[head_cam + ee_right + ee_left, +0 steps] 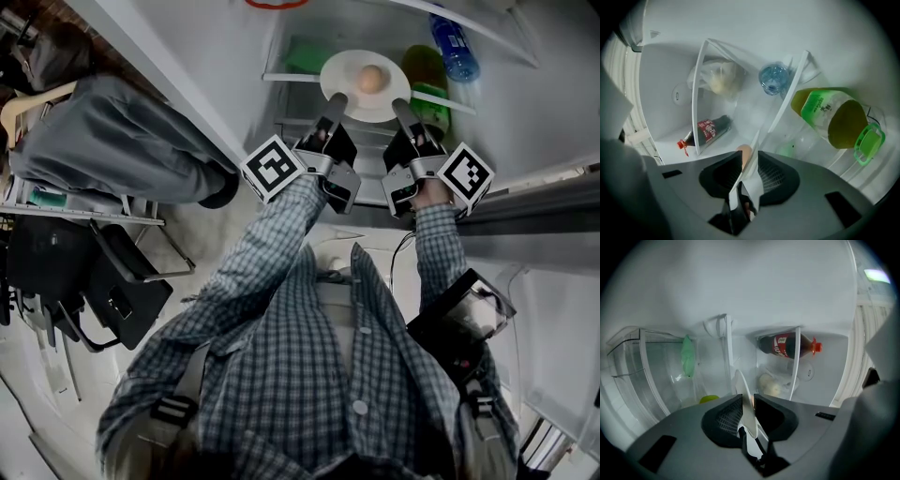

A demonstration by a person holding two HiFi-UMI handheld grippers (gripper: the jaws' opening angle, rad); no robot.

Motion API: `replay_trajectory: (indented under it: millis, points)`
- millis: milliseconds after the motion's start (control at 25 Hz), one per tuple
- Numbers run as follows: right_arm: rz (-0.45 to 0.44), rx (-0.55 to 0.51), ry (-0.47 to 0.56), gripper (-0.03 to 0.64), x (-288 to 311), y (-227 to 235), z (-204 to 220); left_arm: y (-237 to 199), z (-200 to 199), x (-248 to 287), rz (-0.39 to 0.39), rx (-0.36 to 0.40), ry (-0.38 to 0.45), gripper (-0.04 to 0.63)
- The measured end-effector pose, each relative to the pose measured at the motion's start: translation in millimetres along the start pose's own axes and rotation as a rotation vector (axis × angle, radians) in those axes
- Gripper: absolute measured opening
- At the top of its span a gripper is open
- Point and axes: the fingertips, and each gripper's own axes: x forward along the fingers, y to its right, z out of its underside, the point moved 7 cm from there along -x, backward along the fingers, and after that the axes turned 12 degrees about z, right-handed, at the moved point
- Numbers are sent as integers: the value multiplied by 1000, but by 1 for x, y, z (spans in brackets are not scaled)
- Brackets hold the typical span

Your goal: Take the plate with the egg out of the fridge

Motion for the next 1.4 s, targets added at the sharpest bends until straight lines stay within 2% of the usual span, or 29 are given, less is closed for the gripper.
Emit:
replay_trajectory:
  millis: [280,520,840,1000,1400]
  points:
    - [-1,27,-20,66,0,-3,6,-3,-1,-9,-66,51,-46,72]
    - [0,-5,-7,64,-10,-7,14,5,4,-12,-2,-1,-31,69]
    - [10,-7,33,66,-30,-13,33,15,6,-30,-2,-18,-63,69]
    - [27,-3,53,66,-41,-17,45,23,8,-40,12,-52,-69,69]
    - [75,-32,67,65,-74,-14,74,33,20,-78,-26,-57,-121,69]
